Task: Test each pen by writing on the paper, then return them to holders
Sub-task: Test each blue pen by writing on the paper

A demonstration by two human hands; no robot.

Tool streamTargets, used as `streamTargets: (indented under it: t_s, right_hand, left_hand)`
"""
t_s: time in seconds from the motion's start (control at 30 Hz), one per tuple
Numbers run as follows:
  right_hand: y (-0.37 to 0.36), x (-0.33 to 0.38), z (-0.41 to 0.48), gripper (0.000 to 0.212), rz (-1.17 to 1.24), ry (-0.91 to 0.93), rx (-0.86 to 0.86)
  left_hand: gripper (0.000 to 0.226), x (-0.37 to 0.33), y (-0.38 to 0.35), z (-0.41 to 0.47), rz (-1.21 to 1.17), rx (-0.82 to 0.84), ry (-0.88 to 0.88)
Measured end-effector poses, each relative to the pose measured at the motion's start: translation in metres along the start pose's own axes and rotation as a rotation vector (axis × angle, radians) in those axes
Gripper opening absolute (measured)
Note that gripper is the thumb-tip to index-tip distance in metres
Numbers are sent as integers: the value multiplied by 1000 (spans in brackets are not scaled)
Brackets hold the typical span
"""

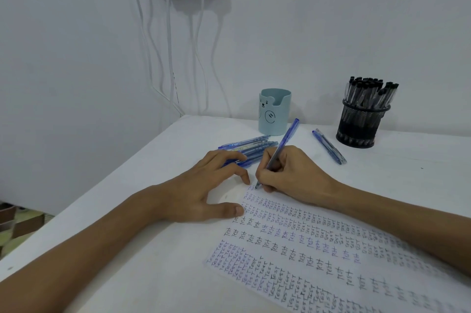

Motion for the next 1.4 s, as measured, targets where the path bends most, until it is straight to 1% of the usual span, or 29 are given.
streamTargets:
  t_s: [0.4, 0.63, 0.83, 1.4]
  right_hand:
    - [-3, -2, 1, 11, 7, 27, 49]
    - [-2, -4, 2, 10, 17, 11, 37]
    - [-1, -3, 2, 15, 3, 3, 3]
    - [-1, -3, 3, 13, -14, -30, -1]
  left_hand:
    - [46, 1, -1, 0, 17, -12, -6]
    - [46, 0, -1, 1, 25, -17, -5]
    - [46, 0, -1, 1, 15, -15, -6]
    - [46, -1, 0, 0, 10, -19, -7]
Point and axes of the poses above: each hand's wrist, its own z-axis towards the middle knuckle, its own y-axis out of the back of the hand, x = y × z, the point moved 6 cm from there along z, towards the middle knuckle, and after that the axes turned 7 degrees about z, right-handed, at the moved point
